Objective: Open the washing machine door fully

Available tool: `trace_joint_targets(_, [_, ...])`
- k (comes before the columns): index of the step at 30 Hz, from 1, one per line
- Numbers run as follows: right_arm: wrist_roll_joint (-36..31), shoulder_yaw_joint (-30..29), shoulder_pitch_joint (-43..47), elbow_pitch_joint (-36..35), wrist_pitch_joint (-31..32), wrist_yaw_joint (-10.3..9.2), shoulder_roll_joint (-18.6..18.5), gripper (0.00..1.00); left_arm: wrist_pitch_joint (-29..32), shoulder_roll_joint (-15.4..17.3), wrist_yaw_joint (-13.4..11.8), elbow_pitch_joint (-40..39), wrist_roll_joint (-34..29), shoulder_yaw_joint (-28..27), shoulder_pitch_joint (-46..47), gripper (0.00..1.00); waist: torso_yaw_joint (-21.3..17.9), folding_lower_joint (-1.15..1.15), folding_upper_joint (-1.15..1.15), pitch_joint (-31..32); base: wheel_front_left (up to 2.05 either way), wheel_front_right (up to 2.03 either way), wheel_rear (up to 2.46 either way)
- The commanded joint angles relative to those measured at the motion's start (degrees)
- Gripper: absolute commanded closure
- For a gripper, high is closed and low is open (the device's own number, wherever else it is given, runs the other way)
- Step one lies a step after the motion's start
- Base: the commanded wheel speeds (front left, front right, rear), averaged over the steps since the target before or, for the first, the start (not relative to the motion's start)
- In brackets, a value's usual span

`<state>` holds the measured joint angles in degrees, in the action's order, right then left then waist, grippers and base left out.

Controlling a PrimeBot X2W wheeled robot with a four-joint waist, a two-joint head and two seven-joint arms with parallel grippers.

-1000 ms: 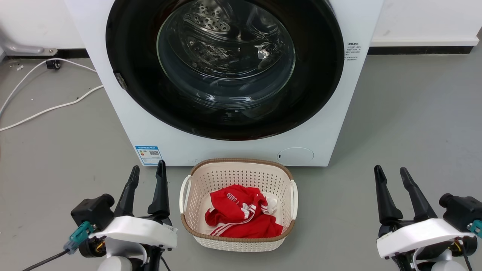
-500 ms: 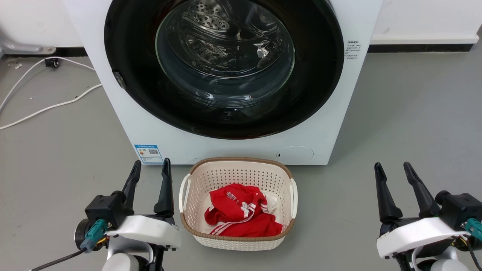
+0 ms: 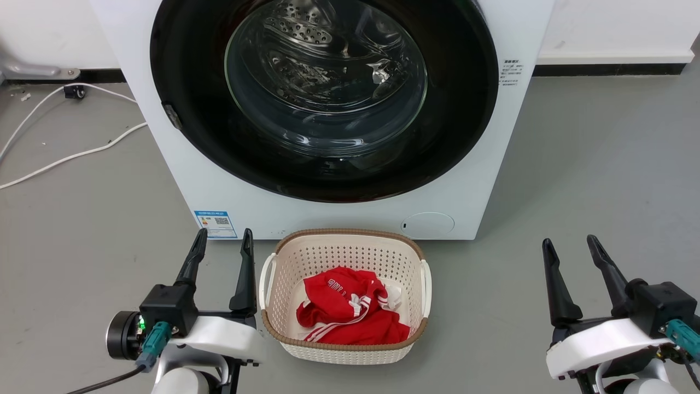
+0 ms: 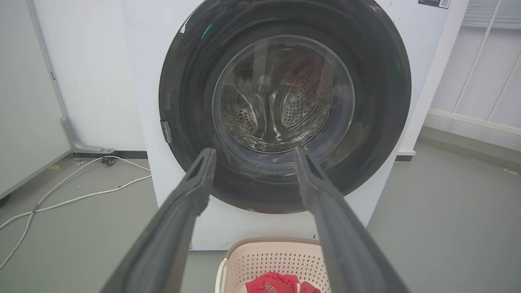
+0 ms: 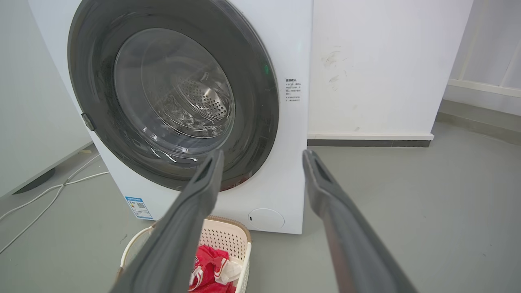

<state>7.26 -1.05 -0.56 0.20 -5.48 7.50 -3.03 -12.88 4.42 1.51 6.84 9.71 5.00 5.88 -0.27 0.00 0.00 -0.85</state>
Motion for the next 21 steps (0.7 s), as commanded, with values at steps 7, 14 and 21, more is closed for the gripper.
trace_joint_targets(7, [-3.15, 0.44, 0.61, -0.44, -0.27, -0.02, 0.19, 0.0, -1.22, 0.07, -0.46, -0.48, -3.6, 0.4, 0.34, 0.0, -0.03, 0.0, 0.0, -0.03, 0.0, 0.0, 0.0])
trace_joint_targets(14, [-4.79, 0.59, 0.56, -0.36, -0.59, -0.02, 0.22, 0.0, -1.9, -0.08, -0.54, -0.69, -6.1, 0.7, 0.13, 0.0, 0.0, 0.0, 0.0, -0.13, 0.0, 0.0, 0.0])
trace_joint_targets(21, [-5.27, 0.67, 0.51, 0.06, -1.01, -0.02, 0.25, 0.0, -2.42, -0.37, -0.56, -0.46, -7.32, 0.58, -0.1, 0.0, 0.05, 0.0, 0.0, -0.16, 0.0, 0.0, 0.0])
